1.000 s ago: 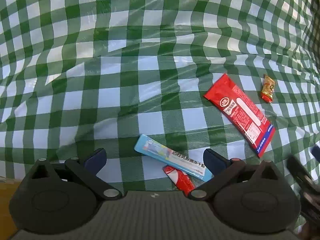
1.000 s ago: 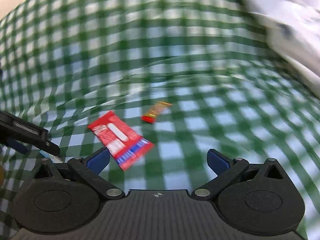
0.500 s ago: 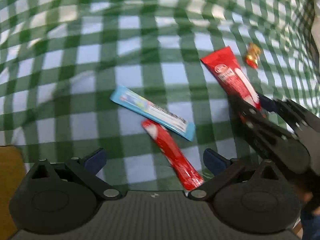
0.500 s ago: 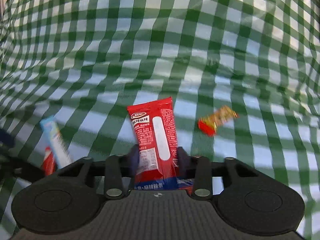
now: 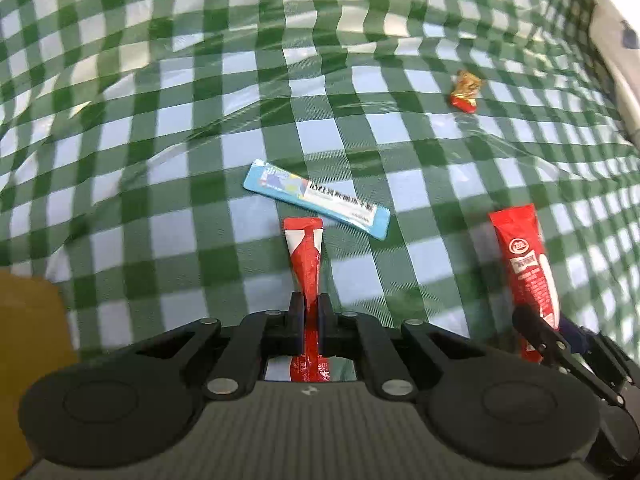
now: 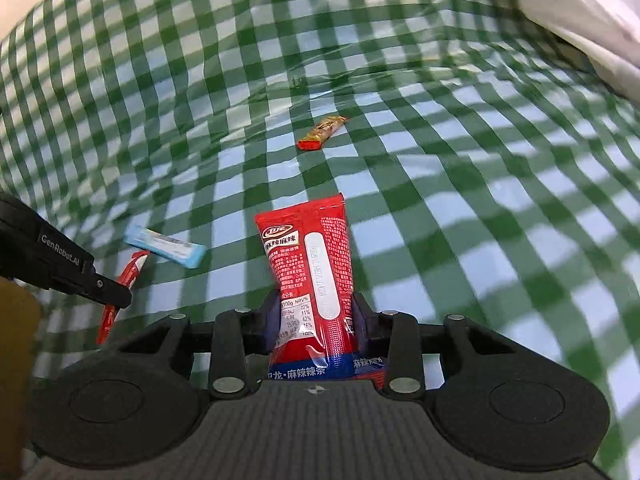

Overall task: Organize snacks
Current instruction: 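Grasp the thin red stick snack with the left tool while the right tool grasps the red spicy-strip packet, then carry the red stick in the left tool while the right tool carries the red packet to the box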

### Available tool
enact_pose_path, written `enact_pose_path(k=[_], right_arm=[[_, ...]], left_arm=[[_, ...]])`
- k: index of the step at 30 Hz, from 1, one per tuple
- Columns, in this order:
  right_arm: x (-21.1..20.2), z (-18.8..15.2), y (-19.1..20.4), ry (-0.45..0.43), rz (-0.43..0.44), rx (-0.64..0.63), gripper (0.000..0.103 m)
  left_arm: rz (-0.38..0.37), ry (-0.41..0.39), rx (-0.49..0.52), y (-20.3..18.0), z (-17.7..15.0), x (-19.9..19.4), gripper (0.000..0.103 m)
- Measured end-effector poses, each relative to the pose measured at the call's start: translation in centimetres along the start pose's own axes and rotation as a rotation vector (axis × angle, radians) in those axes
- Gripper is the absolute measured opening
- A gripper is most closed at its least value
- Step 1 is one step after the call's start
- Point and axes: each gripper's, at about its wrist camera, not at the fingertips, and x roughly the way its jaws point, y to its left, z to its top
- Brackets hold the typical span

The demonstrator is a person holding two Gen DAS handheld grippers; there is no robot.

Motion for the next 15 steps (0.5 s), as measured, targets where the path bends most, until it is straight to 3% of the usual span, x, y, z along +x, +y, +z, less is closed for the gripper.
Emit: enact_pose_path(k=[10, 15], right_arm=[[-9.4, -0.7, 4.9, -0.064, 0.093, 0.067, 0.038], [-15.5, -2.0, 10.8, -0.085, 0.187, 0.019, 0.038]], left_arm=[[-0.068, -0.078, -0.016, 3.9, -9.3, -13.3, 0.006], [-0.004, -0.147, -0.024, 7.1, -15.2, -20.1, 0.006]])
